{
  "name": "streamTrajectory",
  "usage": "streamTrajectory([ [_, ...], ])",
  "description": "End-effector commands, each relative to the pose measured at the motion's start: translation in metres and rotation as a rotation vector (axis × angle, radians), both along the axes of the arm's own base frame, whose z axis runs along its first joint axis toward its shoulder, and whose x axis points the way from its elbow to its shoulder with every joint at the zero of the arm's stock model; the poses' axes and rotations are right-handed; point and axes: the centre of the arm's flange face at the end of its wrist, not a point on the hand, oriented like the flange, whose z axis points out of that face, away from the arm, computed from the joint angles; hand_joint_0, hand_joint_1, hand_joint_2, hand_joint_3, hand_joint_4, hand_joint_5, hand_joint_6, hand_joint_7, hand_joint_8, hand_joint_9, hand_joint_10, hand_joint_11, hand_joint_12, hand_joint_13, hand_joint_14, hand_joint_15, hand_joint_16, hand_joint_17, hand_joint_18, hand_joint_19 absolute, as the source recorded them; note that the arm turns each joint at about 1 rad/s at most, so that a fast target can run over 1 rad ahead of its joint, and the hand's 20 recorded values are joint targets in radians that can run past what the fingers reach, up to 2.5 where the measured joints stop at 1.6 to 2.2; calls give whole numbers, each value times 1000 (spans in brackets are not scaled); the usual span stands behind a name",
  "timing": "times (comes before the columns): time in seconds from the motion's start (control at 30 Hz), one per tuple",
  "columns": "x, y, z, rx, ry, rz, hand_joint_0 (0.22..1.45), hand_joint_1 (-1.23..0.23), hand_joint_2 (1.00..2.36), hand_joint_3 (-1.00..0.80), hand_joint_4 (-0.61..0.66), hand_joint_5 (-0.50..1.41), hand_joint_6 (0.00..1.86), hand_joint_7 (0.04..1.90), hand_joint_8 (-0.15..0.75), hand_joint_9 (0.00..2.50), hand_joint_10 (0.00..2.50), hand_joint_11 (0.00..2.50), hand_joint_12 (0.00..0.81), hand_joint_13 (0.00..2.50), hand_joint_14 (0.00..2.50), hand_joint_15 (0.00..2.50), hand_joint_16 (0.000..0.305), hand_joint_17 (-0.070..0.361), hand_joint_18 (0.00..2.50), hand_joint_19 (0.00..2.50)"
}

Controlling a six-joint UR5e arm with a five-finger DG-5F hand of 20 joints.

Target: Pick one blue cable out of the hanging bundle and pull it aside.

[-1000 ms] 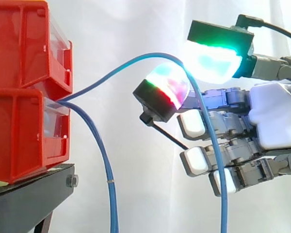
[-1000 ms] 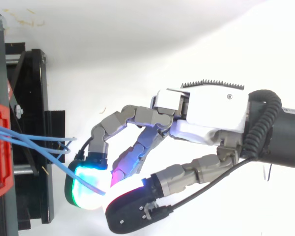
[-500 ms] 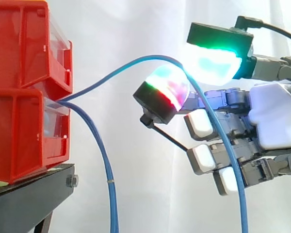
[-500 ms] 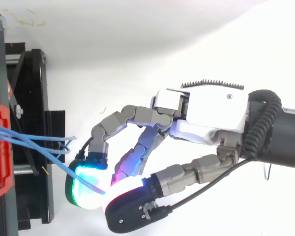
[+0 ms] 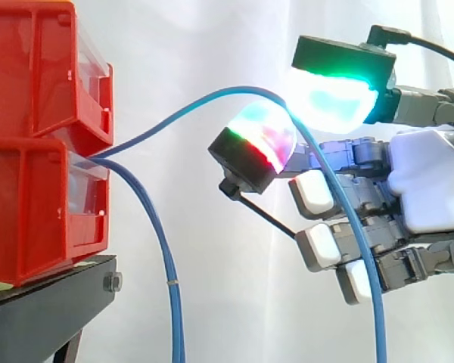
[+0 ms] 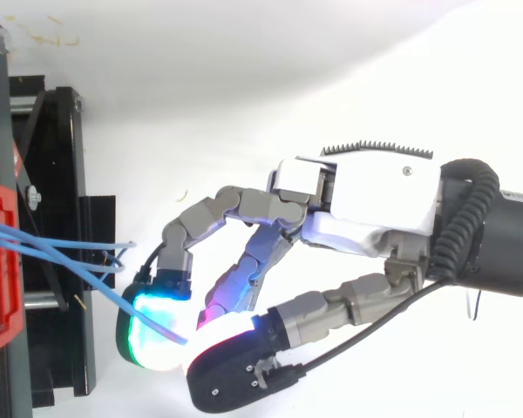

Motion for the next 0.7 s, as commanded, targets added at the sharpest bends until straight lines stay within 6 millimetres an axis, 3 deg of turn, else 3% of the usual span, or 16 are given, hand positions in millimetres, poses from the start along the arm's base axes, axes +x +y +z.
streamTrajectory([
  [0.0, 0, 0, 1, 0, -1, 0, 573, -828, 1011, -37, -76, -4, 833, 868, 278, 1187, 10, 292, 395, 989, 18, 582, 52, 117, 918, 622],
  [0.67, 0, 0, 1, 0, -1, 0, 573, -826, 1011, -42, -71, -5, 834, 869, 282, 1189, 13, 303, 399, 1008, 20, 592, 52, 118, 942, 636],
])
